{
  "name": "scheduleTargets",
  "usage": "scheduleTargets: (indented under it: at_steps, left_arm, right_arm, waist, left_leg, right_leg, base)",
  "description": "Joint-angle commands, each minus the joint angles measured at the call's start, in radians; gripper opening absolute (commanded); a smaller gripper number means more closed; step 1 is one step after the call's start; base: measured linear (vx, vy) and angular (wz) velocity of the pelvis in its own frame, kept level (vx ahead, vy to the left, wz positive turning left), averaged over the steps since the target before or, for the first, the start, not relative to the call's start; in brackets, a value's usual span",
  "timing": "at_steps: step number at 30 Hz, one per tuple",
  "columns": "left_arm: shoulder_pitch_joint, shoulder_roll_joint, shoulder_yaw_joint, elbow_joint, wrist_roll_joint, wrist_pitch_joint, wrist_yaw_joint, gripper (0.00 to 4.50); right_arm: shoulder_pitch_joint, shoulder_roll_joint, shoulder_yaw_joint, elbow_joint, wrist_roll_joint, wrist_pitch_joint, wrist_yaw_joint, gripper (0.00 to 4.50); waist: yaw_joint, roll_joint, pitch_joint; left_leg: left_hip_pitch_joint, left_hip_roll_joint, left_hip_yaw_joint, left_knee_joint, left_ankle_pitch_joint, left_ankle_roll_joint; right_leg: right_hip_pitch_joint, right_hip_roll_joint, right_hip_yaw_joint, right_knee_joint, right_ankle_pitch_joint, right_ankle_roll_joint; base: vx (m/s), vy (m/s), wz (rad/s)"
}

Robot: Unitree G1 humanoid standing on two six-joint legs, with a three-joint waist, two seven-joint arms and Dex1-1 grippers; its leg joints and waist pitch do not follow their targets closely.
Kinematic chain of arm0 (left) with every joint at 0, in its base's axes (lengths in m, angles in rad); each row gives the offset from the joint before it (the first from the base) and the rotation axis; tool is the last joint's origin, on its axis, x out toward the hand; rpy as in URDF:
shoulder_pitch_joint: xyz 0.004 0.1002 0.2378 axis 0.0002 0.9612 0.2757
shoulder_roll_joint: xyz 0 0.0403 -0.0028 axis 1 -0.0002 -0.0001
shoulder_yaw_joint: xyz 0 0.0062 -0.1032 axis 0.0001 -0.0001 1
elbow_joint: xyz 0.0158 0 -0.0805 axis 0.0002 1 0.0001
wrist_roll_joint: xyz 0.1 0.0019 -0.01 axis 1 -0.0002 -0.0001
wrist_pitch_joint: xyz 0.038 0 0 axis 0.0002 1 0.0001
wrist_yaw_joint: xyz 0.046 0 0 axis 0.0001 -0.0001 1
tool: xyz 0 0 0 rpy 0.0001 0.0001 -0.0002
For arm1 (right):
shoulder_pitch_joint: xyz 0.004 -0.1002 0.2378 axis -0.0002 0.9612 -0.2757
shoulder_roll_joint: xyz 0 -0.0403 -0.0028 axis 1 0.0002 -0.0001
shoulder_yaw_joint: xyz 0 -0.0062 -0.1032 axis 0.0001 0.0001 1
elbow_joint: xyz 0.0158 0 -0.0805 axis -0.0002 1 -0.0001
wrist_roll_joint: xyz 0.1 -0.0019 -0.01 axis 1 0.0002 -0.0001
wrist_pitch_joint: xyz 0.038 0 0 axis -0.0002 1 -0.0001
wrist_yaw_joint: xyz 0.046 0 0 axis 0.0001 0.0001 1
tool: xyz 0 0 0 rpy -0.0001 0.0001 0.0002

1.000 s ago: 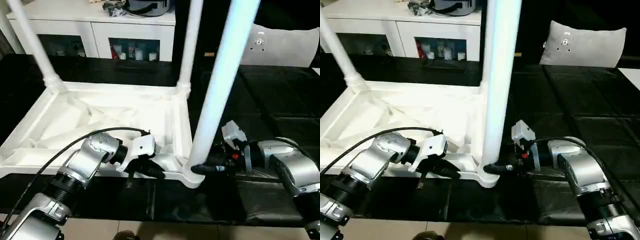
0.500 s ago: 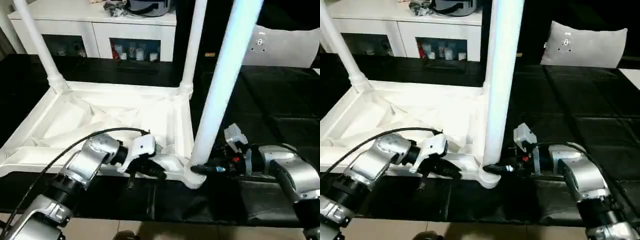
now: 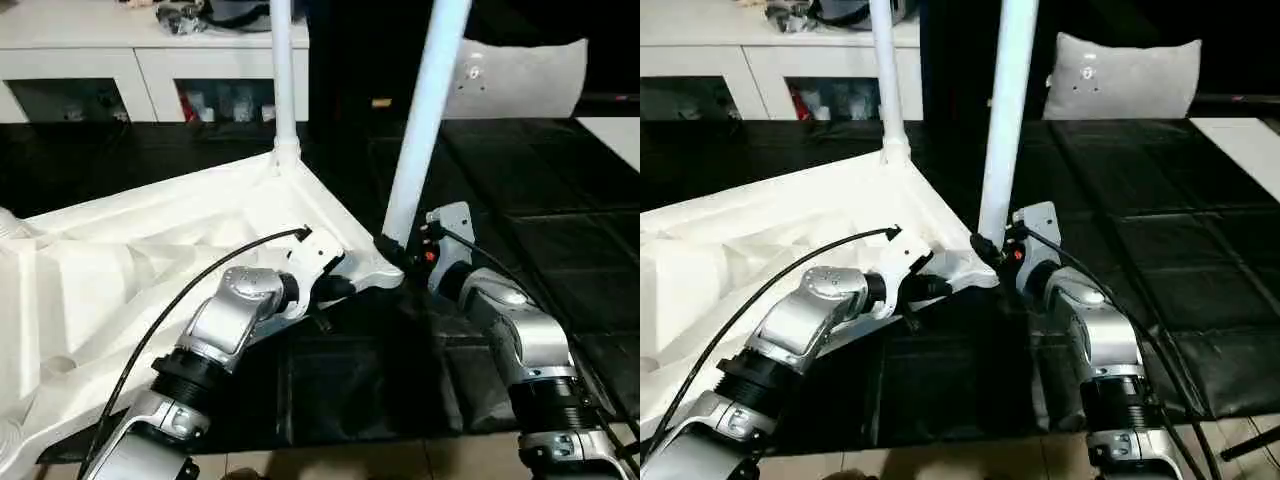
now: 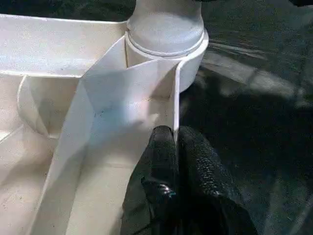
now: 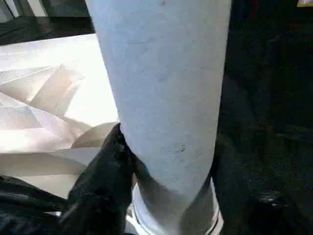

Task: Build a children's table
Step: Rotate leg to tighten

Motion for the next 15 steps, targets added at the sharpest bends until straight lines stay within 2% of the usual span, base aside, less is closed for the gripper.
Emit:
scheduleTargets:
  at_steps: [1,2,3,4,6,11,12,14,15]
  left_arm:
    - [-0.026,-0.016,-0.001,-0.055,-0.027,-0.059,-0.023,0.00]
    - [-0.022,-0.005,-0.004,-0.061,-0.028,-0.070,-0.040,0.00]
    - [-0.021,0.001,-0.005,-0.063,-0.030,-0.076,-0.050,0.00]
    - [-0.018,0.006,-0.005,-0.069,-0.031,-0.077,-0.055,0.00]
    - [-0.013,0.021,-0.010,-0.077,-0.025,-0.087,-0.061,0.00]
    - [-0.006,0.065,-0.024,-0.081,-0.025,-0.116,-0.107,0.00]
    - [-0.005,0.078,-0.027,-0.078,-0.026,-0.125,-0.126,0.00]
    - [-0.004,0.110,-0.038,-0.072,-0.029,-0.162,-0.180,0.00]
    - [-0.005,0.124,-0.043,-0.067,-0.028,-0.175,-0.202,0.00]
  right_arm:
    - [0.017,0.017,0.038,-0.059,0.032,0.024,0.035,2.69]
    - [0.024,0.007,0.043,-0.075,0.037,0.023,0.055,2.83]
    - [0.028,0.001,0.045,-0.083,0.039,0.020,0.069,3.06]
    - [0.031,-0.008,0.051,-0.091,0.037,0.017,0.075,3.10]
    - [0.038,-0.041,0.063,-0.101,0.026,0.005,0.097,3.17]
    - [0.041,-0.123,0.070,-0.100,0.024,-0.028,0.201,3.62]
    - [0.045,-0.151,0.069,-0.104,0.029,-0.035,0.242,3.62]
    - [0.051,-0.216,0.069,-0.107,0.035,-0.048,0.324,3.95]
    - [0.049,-0.241,0.073,-0.102,0.046,-0.043,0.370,3.99]
  waist:
    - [0.012,-0.008,-0.081]
    - [0.016,-0.009,-0.082]
    - [0.019,-0.007,-0.082]
    - [0.019,-0.007,-0.081]
    - [0.019,-0.006,-0.078]
    - [0.022,-0.006,-0.072]
    - [0.023,-0.005,-0.072]
    - [0.028,-0.009,-0.070]
    - [0.031,-0.006,-0.070]
  left_leg:
    - [0.001,0.040,-0.015,-0.057,-0.113,0.060]
    - [0.000,0.040,-0.014,-0.054,-0.087,0.076]
    - [-0.001,0.040,-0.014,-0.054,-0.078,0.086]
    - [-0.002,0.040,-0.014,-0.054,-0.080,0.087]
    - [0.001,0.041,-0.013,-0.056,-0.109,0.081]
    - [0.005,0.045,-0.015,-0.059,-0.165,0.060]
    - [0.006,0.046,-0.015,-0.060,-0.177,0.056]
    - [0.008,0.047,-0.016,-0.061,-0.186,0.053]
    - [0.009,0.049,-0.015,-0.061,-0.190,0.053]
  right_leg:
    - [0.065,-0.068,0.049,-0.070,-0.148,-0.174]
    - [0.068,-0.069,0.049,-0.063,-0.097,-0.188]
    - [0.068,-0.069,0.049,-0.060,-0.078,-0.196]
    - [0.069,-0.070,0.048,-0.061,-0.079,-0.200]
    - [0.069,-0.071,0.047,-0.066,-0.120,-0.202]
    - [0.067,-0.072,0.047,-0.077,-0.229,-0.176]
    - [0.066,-0.074,0.047,-0.079,-0.252,-0.169]
    - [0.066,-0.073,0.048,-0.081,-0.277,-0.158]
    - [0.063,-0.073,0.050,-0.080,-0.276,-0.158]
  base:
    - [0.000,0.000,0.00]
    - [0.000,0.000,0.00]
    - [0.000,0.000,0.00]
    - [0.000,0.000,0.00]
    - [0.000,0.000,0.00]
    - [0.000,0.000,0.00]
    - [0.000,0.000,0.00]
    - [0.000,0.000,0.00]
    - [0.000,0.000,0.00]
